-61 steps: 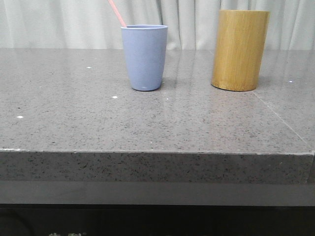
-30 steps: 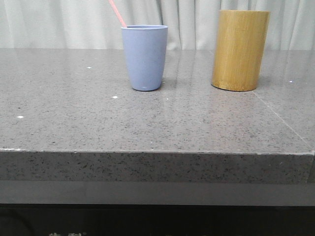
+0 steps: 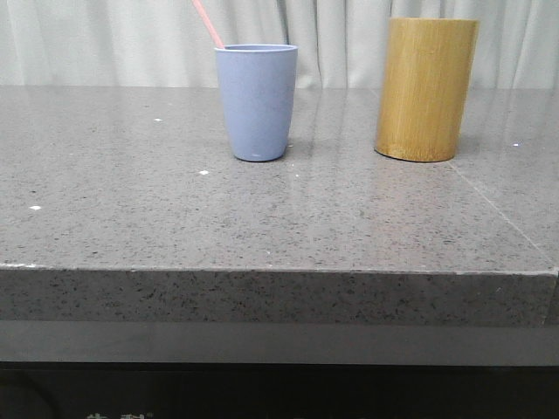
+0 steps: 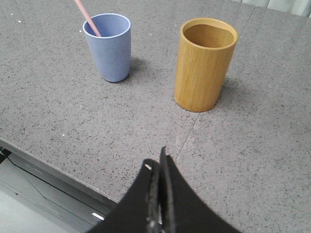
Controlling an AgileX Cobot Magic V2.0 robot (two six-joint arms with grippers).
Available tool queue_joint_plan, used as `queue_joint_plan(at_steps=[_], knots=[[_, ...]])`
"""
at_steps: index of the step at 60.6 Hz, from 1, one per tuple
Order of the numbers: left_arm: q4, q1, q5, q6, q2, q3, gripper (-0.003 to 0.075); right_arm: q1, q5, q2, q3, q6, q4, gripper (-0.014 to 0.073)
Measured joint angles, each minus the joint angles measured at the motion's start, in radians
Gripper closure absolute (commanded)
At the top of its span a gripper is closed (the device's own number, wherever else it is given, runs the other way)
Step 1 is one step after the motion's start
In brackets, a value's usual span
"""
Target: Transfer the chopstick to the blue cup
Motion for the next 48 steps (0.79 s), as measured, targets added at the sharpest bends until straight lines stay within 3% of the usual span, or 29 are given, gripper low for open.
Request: queue_joint_plan(at_steps=[48], knots=[[0.021,-0.044,0.006,-0.014,0.000,0.000,0.0739,0.000,0.000,0.000,0.000,0.000,0.000,0.0662]])
